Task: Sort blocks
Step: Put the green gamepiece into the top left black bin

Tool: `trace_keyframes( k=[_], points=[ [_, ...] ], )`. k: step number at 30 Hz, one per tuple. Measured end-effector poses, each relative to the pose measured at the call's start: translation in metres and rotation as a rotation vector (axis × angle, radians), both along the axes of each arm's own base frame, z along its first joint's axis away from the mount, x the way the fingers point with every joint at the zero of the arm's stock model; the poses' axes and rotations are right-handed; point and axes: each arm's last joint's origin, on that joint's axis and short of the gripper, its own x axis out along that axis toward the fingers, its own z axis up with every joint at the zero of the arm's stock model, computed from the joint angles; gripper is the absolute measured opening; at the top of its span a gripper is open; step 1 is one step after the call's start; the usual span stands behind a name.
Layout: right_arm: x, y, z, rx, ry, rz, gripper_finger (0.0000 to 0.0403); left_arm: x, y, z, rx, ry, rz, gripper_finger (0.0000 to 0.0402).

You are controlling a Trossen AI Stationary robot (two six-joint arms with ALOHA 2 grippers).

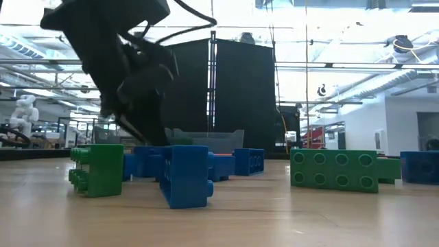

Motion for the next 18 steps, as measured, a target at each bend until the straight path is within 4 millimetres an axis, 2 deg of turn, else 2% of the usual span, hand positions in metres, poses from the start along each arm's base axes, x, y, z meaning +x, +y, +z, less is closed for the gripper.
trace_keyframes(
  k=[4,8,12,18],
  points=[
    [0.0,0.0,0.0,-0.002,0.0,0.001,0.0,-0.003,0.006,0.02,0.052,0.013,0.031,0.012],
    [0.0,0.0,0.0,-0.002,0.0,0.002,0.0,-0.008,0.02,0.044,0.114,0.024,0.091,0.012],
    [0.0,0.0,0.0,-0.003,0.0,0.002,0.0,-0.017,0.041,0.068,0.149,-0.019,0.182,0.012],
    [0.0,0.0,0.0,-0.003,0.0,0.001,0.0,-0.043,0.082,0.101,0.226,-0.05,0.362,0.012]
  ],
)
